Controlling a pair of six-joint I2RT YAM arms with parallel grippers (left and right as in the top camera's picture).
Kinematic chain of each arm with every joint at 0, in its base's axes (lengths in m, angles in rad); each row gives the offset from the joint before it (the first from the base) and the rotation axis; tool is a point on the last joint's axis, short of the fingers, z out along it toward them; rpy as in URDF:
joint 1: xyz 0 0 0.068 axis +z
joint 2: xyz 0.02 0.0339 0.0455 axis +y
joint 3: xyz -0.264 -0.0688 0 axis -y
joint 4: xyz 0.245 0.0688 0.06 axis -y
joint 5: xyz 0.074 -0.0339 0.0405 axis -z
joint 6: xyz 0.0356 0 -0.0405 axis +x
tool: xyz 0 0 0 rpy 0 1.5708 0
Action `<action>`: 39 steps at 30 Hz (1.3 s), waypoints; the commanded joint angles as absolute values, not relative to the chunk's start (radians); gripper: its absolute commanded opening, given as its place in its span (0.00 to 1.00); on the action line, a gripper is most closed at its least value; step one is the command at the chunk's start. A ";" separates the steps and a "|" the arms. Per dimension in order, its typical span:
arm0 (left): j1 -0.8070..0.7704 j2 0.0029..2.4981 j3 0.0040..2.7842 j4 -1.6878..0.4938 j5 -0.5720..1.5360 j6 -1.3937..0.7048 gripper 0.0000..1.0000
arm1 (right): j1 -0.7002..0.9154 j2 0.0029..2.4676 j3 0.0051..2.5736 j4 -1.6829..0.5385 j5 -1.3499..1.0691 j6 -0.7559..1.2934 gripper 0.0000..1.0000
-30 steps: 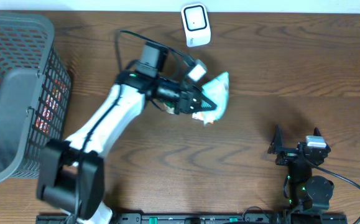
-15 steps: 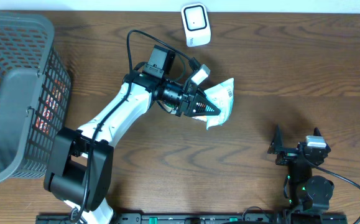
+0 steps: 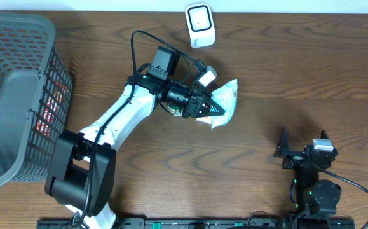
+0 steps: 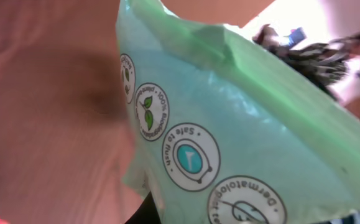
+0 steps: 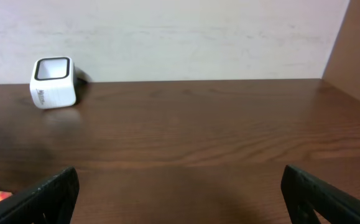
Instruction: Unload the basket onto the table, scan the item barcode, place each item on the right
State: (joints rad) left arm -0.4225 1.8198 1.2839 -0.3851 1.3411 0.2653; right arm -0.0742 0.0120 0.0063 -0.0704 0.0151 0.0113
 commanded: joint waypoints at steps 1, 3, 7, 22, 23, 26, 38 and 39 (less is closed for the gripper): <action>-0.422 1.814 1.280 -0.383 1.174 0.200 0.07 | -0.070 0.006 0.006 -0.075 0.017 0.014 0.99; -0.423 1.814 1.280 -0.383 1.108 0.181 0.07 | -0.070 0.006 0.006 -0.075 0.017 0.014 0.99; -0.435 1.814 1.280 -0.395 0.954 0.142 0.07 | -0.070 0.006 0.006 -0.075 0.017 0.014 0.99; -0.567 1.877 1.280 -0.436 0.937 0.176 0.07 | -0.070 0.006 0.006 -0.075 0.017 0.014 0.99; -0.569 1.895 1.280 -0.436 0.958 0.180 0.07 | -0.070 0.006 0.006 -0.075 0.017 0.014 0.99; -0.569 1.963 1.280 -0.436 1.007 0.179 0.07 | -0.070 0.006 0.006 -0.075 0.017 0.014 0.99; -0.568 2.085 1.280 -0.410 1.164 0.183 0.08 | -0.070 0.006 0.006 -0.075 0.017 0.014 0.99; -0.568 2.085 1.280 -0.405 1.164 0.182 0.08 | -0.070 0.006 0.006 -0.075 0.017 0.014 0.99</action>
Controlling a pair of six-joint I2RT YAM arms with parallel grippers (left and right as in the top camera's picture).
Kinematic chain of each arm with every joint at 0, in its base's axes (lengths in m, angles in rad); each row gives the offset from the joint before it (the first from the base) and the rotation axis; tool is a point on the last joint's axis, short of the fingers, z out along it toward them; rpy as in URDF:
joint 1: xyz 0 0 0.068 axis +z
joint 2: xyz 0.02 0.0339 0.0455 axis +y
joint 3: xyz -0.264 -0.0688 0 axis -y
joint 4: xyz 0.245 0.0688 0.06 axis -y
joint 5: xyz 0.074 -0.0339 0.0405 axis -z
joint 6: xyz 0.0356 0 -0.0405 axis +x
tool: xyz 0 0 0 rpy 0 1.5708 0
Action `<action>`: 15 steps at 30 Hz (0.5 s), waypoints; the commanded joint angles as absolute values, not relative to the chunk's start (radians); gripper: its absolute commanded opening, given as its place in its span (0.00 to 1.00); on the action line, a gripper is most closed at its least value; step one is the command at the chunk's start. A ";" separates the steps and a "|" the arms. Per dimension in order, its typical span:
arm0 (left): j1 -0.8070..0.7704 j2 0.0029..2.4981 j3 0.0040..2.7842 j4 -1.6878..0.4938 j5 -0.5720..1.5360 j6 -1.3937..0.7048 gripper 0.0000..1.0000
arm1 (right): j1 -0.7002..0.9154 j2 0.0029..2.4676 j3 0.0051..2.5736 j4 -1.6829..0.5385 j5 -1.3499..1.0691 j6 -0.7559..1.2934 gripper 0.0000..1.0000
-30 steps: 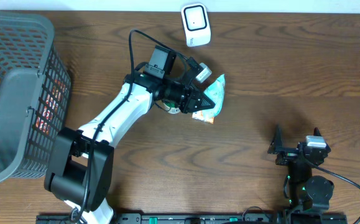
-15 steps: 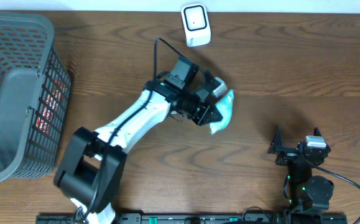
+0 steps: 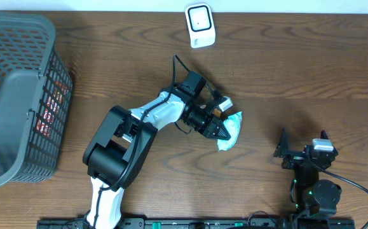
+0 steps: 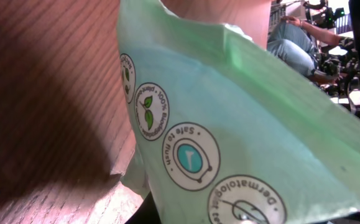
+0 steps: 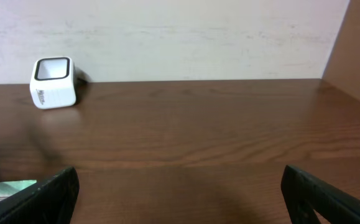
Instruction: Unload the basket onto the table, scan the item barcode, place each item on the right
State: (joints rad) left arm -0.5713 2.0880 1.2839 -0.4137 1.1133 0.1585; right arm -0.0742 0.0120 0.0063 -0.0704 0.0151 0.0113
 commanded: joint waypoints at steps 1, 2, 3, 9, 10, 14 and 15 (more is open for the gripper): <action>-0.568 2.085 1.280 -0.401 1.164 0.183 0.07 | -0.070 0.006 0.006 -0.075 0.017 0.014 0.99; -0.568 2.085 1.280 -0.400 1.163 0.183 0.08 | -0.070 0.006 0.006 -0.075 0.017 0.014 0.99; -0.568 2.085 1.280 -0.400 1.164 0.183 0.07 | -0.070 0.006 0.006 -0.075 0.017 0.014 0.99; -0.568 2.085 1.280 -0.401 1.158 0.183 0.08 | -0.070 0.006 0.006 -0.075 0.017 0.014 0.99; -0.568 2.085 1.280 -0.401 1.151 0.182 0.08 | -0.070 0.006 0.006 -0.075 0.017 0.014 0.99; -0.568 2.085 1.280 -0.402 1.081 0.178 0.36 | -0.070 0.006 0.006 -0.075 0.017 0.014 0.99; -0.568 2.085 1.280 -0.402 1.077 0.178 0.54 | -0.070 0.006 0.006 -0.075 0.017 0.014 0.99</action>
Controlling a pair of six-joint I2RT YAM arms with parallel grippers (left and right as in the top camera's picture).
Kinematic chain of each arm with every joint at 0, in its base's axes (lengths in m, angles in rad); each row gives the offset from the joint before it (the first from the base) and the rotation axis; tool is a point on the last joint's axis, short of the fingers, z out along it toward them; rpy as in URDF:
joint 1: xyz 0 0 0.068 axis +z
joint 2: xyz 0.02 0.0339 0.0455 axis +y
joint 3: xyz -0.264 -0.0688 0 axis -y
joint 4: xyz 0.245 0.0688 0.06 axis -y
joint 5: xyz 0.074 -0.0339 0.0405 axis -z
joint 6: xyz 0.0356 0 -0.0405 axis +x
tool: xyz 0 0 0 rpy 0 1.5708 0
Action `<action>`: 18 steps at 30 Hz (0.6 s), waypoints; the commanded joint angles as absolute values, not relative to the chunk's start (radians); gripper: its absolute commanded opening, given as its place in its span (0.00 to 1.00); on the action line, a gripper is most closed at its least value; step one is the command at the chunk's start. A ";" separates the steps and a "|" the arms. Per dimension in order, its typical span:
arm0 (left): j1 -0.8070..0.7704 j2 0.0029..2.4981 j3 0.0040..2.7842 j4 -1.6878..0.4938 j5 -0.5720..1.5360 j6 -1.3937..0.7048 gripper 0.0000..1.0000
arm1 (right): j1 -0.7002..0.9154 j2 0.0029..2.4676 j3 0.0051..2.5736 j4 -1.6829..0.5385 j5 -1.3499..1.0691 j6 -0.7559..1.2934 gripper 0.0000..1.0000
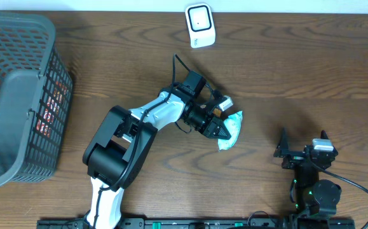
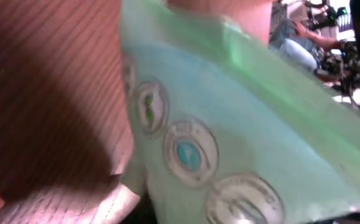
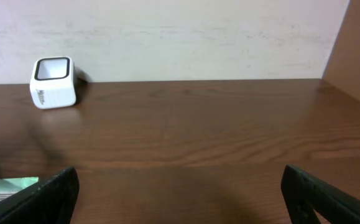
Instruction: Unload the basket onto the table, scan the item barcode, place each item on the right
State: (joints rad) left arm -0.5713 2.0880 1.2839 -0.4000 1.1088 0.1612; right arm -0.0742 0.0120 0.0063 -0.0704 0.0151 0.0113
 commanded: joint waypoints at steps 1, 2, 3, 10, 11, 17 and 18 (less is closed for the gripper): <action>-0.568 2.085 1.280 -0.401 1.076 0.178 0.68 | -0.070 0.006 0.006 -0.075 0.017 0.014 0.99; -0.568 2.085 1.280 -0.399 1.068 0.178 0.79 | -0.070 0.006 0.006 -0.075 0.017 0.014 0.99; -0.568 2.085 1.280 -0.398 1.056 0.178 0.88 | -0.070 0.006 0.006 -0.075 0.017 0.014 0.99; -0.568 2.047 1.320 -0.398 0.899 0.102 0.98 | -0.070 0.006 0.006 -0.075 0.017 0.014 0.99; -0.568 2.031 1.334 -0.398 0.895 0.102 0.98 | -0.070 0.006 0.006 -0.075 0.017 0.014 0.99; -0.568 1.897 1.415 -0.399 0.769 0.070 0.98 | -0.070 0.006 0.006 -0.075 0.017 0.014 0.99; -0.568 1.871 1.422 -0.402 0.742 0.065 0.98 | -0.070 0.006 0.006 -0.075 0.017 0.014 0.99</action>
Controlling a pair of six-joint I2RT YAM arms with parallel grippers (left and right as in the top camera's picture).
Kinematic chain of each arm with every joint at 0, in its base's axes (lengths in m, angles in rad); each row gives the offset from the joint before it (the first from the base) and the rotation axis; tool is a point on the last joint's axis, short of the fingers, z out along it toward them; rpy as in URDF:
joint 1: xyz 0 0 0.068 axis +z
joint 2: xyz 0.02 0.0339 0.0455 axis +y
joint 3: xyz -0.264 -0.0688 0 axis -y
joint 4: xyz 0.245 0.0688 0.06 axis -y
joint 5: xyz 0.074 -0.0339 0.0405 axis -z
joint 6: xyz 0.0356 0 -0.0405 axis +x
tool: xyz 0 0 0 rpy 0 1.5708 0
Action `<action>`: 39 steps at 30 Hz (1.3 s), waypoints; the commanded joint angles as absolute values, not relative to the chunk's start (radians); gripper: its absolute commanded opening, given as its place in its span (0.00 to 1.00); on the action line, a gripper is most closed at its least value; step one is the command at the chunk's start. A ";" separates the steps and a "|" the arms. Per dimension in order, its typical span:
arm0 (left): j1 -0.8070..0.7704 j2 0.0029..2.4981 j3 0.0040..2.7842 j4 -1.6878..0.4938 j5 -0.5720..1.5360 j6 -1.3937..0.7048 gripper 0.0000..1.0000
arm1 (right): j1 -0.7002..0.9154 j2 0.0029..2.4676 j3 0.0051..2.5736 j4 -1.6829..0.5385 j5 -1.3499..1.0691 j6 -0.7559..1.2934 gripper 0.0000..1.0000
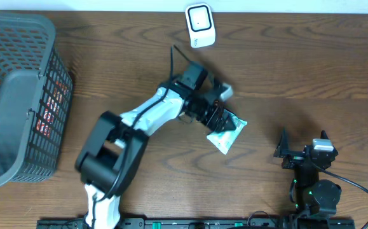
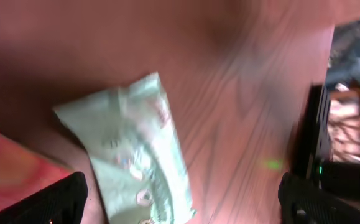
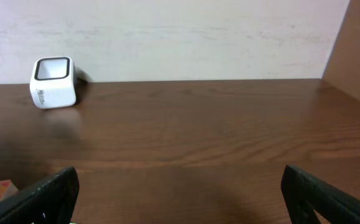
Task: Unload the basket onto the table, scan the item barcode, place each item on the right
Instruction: 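Open the left gripper and withdraw it toward the basket, then reach the left gripper into the basket and grasp the chocolate bar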
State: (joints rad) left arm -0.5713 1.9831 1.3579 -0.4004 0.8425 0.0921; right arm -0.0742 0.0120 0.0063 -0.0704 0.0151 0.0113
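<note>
The item, a pale green wipes packet (image 1: 227,134), lies flat on the wooden table, free of any grip. In the left wrist view the packet (image 2: 133,158) sits below and between my spread fingers. My left gripper (image 1: 217,118) hovers just up-left of it, open and empty; in its own view the left gripper (image 2: 183,208) is wide apart. The white barcode scanner (image 1: 199,25) stands at the table's far edge, and the same scanner (image 3: 54,91) shows at the left of the right wrist view. My right gripper (image 1: 304,150) rests open near the front right.
A grey mesh basket (image 1: 15,95) with red-packaged goods fills the left side. A red-pink package (image 2: 12,180) lies beside the green packet, its corner also in the right wrist view. Bare wood lies between packet and scanner.
My left gripper has let go of the green packet and opened. It now stands higher and slightly back, with the packet lying flat on the table below it. The right arm is unchanged.
First my left gripper held the green packet near the table's middle, below the scanner. Then it held it further right and nearer, low against the wood, and stayed so. Now the packet lies released on the table with the gripper open above it.
</note>
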 commanded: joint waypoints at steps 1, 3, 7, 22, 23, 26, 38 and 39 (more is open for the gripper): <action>-0.567 1.840 1.430 -0.405 0.709 0.060 0.98 | -0.070 0.006 0.006 -0.075 0.017 0.014 0.99; -0.562 1.781 1.441 -0.410 0.646 0.038 0.98 | -0.070 0.006 0.006 -0.075 0.017 0.014 0.99; -0.521 1.649 1.457 -0.417 0.570 0.020 0.98 | -0.070 0.006 0.006 -0.075 0.017 0.014 0.99; 0.379 1.292 1.478 -0.687 0.380 -0.271 0.98 | -0.070 0.006 0.006 -0.075 0.017 0.014 0.99; 0.493 1.295 1.478 -0.704 0.380 -0.263 0.98 | -0.070 0.006 0.006 -0.075 0.017 0.014 0.99; 0.616 1.308 1.478 -0.706 0.379 -0.207 0.98 | -0.070 0.006 0.006 -0.075 0.017 0.014 0.99; 0.720 1.459 1.477 -0.785 0.060 0.173 0.98 | -0.070 0.006 0.006 -0.075 0.017 0.014 0.99; 0.714 1.474 1.477 -0.790 0.058 0.198 0.98 | -0.070 0.006 0.006 -0.075 0.017 0.014 0.99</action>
